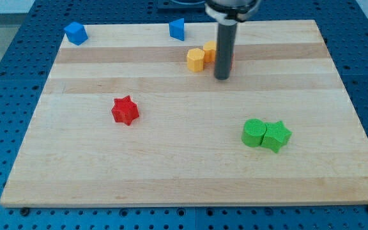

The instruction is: Place red circle right diagonally towards yellow heart

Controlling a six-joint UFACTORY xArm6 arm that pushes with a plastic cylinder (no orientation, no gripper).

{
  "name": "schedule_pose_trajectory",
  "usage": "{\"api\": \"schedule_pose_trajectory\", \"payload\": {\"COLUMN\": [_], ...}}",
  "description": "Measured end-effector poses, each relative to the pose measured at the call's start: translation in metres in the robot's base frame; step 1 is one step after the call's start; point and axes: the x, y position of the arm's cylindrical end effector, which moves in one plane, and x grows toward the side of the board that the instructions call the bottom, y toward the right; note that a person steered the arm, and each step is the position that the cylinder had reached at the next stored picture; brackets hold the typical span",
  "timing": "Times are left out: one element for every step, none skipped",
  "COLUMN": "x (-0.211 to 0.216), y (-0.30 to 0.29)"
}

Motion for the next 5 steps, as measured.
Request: {"api": "schedule_pose_trajectory", "payload": {"x": [-0.005, -0.025, -0.029, -0.044, -0.071], "y": [-0.022, -0.004, 0.032, 0.065, 0.074]}}
